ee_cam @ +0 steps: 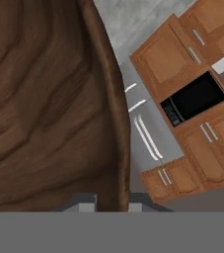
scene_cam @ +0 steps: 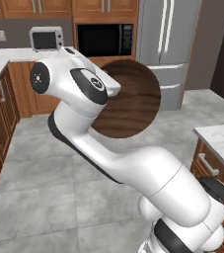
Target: Move the bowls from the cabinet to the plates on the dining table.
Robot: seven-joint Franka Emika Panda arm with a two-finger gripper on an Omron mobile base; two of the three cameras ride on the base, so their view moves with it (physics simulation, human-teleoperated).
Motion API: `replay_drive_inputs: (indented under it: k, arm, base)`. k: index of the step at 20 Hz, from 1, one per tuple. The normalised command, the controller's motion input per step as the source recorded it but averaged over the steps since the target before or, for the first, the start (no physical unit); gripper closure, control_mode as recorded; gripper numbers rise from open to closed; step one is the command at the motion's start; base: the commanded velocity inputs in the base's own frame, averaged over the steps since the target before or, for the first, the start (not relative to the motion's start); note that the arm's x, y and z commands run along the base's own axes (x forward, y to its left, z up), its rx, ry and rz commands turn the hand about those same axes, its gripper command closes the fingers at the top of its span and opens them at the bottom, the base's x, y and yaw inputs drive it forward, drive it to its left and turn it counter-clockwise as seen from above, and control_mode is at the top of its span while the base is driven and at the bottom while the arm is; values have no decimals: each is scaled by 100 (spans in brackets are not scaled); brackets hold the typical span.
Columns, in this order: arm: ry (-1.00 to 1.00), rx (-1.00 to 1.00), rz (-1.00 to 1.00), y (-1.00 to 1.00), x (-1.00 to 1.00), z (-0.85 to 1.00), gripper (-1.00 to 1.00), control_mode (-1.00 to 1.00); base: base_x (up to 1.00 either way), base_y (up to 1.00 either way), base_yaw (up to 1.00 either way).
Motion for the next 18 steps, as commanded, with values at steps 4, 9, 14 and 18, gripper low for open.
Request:
replay_drive_inputs:
  k: [4,9,14,18]
  arm:
    - [0,0,0,0,0,0,100,100]
    - [0,0,0,0,0,0,100,100]
    - [0,0,0,0,0,0,100,100]
    - [0,0,0,0,0,0,100,100]
  base:
    - [0,0,-25]
    - [0,0,-25]
    - [0,0,-25]
    - [0,0,-25]
